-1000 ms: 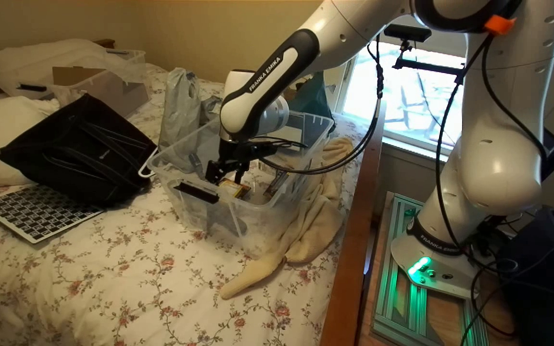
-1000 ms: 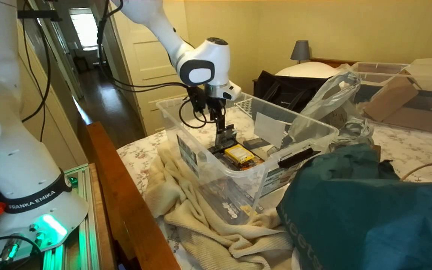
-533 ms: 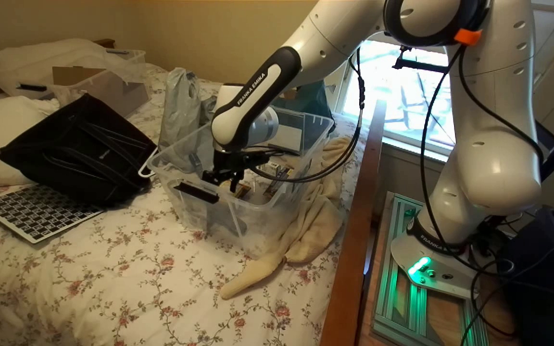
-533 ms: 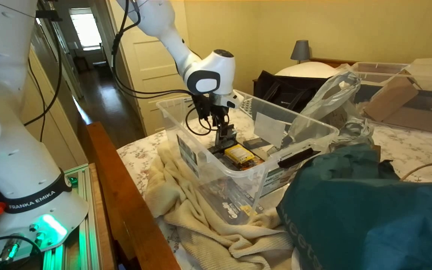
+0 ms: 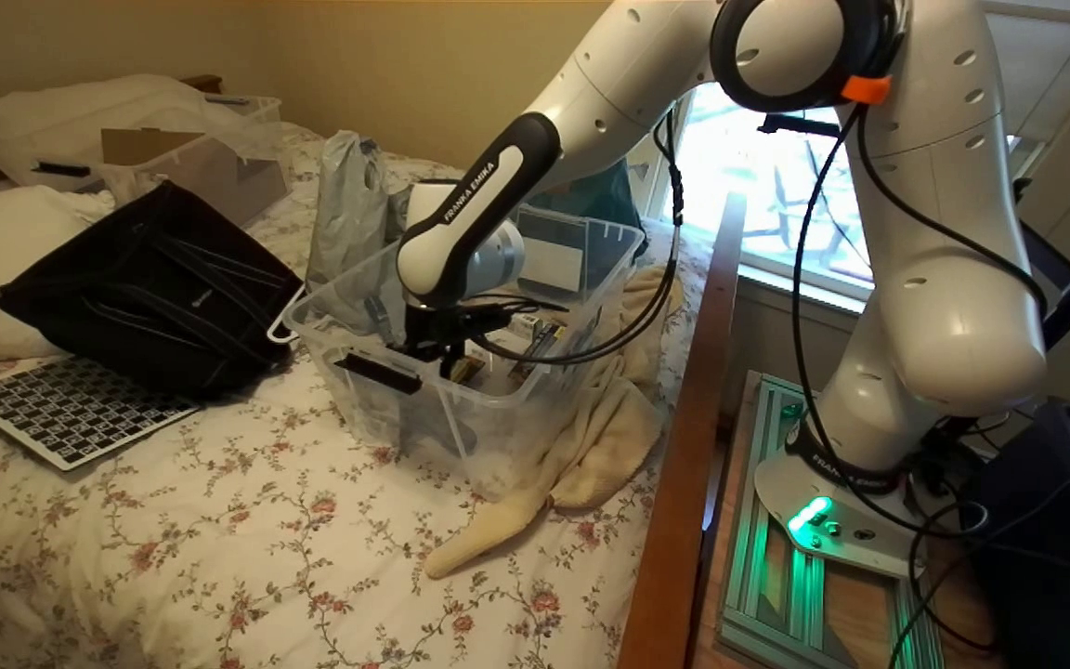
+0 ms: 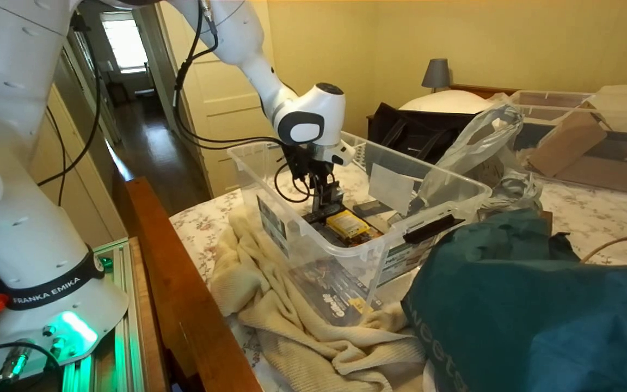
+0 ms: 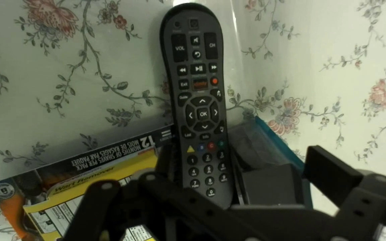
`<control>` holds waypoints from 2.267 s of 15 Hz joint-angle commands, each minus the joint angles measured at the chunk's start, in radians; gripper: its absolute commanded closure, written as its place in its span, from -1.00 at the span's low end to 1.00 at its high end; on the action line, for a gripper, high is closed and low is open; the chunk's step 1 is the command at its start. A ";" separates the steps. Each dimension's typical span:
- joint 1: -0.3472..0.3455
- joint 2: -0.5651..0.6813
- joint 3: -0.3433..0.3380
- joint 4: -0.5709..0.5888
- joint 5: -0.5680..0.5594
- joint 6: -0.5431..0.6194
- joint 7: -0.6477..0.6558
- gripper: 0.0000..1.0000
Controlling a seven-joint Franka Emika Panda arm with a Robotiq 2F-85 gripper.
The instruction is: Take an item out of the plastic container
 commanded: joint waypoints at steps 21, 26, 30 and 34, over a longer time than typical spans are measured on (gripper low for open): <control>0.049 0.039 -0.080 0.065 -0.134 -0.228 0.119 -1.00; 0.063 0.057 -0.074 0.075 -0.135 -0.179 0.138 -1.00; 0.076 0.081 -0.079 0.091 -0.139 -0.158 0.154 -1.00; 0.093 0.100 -0.092 0.097 -0.154 -0.129 0.177 -1.00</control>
